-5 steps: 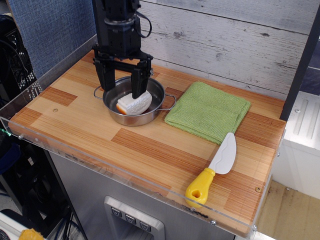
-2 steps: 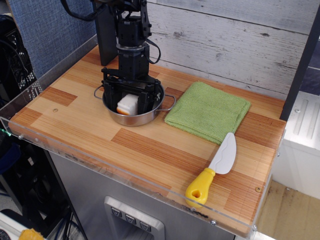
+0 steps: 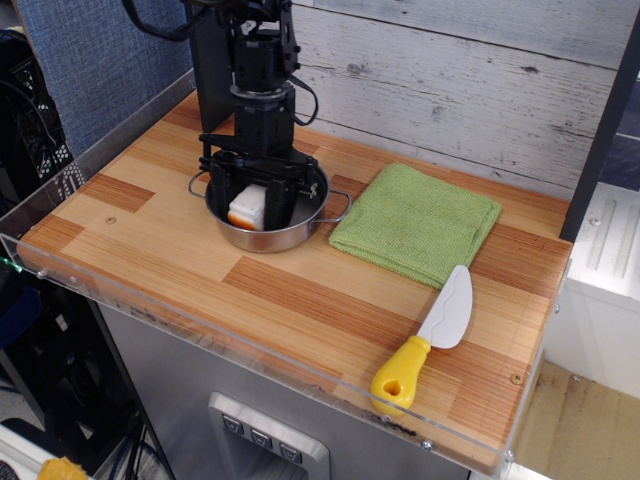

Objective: Move the mushroom stem middle left of table

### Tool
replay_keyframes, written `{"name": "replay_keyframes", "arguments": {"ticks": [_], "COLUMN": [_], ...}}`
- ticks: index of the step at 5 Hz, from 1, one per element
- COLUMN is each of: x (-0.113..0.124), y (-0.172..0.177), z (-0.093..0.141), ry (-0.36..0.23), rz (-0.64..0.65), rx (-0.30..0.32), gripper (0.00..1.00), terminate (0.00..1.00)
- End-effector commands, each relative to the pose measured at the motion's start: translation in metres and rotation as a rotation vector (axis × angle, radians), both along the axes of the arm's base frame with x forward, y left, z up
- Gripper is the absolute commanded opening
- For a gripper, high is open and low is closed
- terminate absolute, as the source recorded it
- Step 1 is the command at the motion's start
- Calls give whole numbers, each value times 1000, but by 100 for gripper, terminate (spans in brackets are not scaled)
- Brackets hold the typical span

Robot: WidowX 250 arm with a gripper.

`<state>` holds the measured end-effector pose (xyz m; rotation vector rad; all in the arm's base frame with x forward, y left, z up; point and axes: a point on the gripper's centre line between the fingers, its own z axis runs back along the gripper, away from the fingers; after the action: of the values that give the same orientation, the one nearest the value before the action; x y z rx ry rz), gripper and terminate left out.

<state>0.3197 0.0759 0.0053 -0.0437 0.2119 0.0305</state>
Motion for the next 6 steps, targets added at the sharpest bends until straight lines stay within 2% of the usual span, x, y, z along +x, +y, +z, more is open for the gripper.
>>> {"name": "replay_keyframes", "arguments": {"ticks": [1,2,3,4,6], "x": [-7,-10,-13,-16,-6], "y": [-5,-19,-30,-14,75], "z": [25,42,69,79,80], "ry": [-98,-216,-320,-344,-264], "rz": [-15,36,91,135,236], "rx": [10,23,-7,-6,70], "gripper": [0,0,0,0,0], "terminate": [0,0,0,0,0]}}
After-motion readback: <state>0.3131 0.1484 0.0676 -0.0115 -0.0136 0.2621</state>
